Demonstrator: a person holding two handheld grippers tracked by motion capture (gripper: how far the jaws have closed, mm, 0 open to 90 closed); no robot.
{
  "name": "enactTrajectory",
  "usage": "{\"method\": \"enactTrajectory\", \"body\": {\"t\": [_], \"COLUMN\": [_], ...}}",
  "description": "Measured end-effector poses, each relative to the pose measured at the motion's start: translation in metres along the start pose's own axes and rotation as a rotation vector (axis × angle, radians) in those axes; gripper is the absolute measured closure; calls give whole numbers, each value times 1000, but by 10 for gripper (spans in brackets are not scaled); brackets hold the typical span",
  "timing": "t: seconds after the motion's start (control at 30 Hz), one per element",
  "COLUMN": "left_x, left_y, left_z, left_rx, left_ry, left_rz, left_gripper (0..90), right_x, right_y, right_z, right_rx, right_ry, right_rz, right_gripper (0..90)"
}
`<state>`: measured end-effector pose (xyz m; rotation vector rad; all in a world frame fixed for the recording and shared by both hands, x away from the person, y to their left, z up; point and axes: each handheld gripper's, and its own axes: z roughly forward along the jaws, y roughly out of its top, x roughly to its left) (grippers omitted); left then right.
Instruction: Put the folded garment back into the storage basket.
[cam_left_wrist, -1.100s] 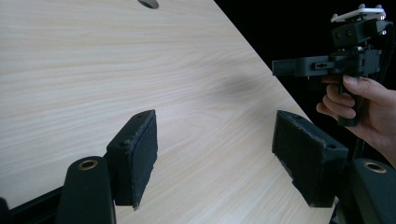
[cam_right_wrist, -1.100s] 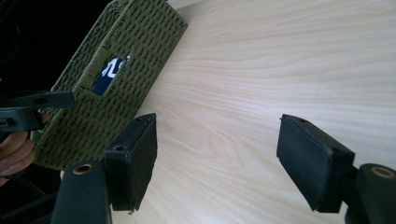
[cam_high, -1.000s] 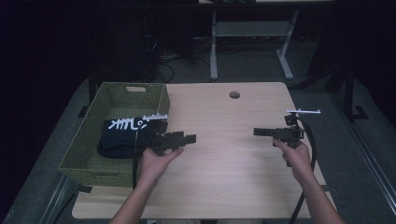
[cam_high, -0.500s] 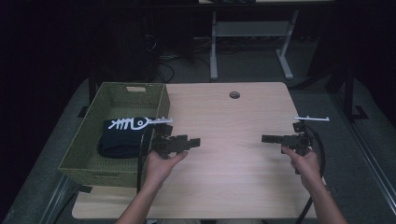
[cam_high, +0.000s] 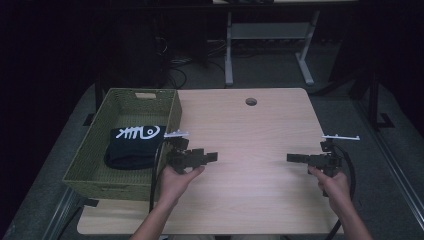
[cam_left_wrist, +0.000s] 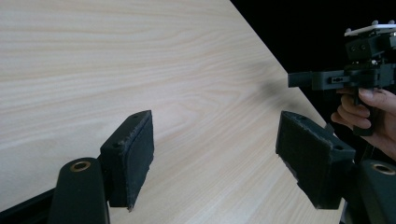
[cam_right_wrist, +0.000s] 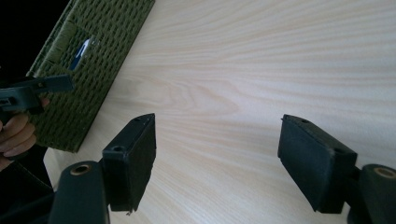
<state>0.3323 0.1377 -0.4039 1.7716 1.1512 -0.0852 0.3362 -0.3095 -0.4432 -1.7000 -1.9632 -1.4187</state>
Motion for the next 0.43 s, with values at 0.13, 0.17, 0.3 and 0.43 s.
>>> {"method": "enactTrajectory", "body": {"t": [0.13,0.17,0.3,0.43], "left_x": [-2,-2,-2,-2], "left_y": [-4,-5,-8,-14], "left_z": [5,6,9,14], "left_rx": [10,12,16,31], "left_ry": [-11,-10,-13,-37], "left_rz": [4,3,4,1], "left_gripper": [272,272,272,272], "right_x": [-2,-3,-8,-11], "right_y": [-8,-10,-19,-27], "right_z": [-2,-3,-7,-10], "right_rx": [3,4,4,8], "right_ry": [-7,-5,-8,-13], "right_rz": [-2,-5,-2,4], "right_gripper": [272,272,271,268]}}
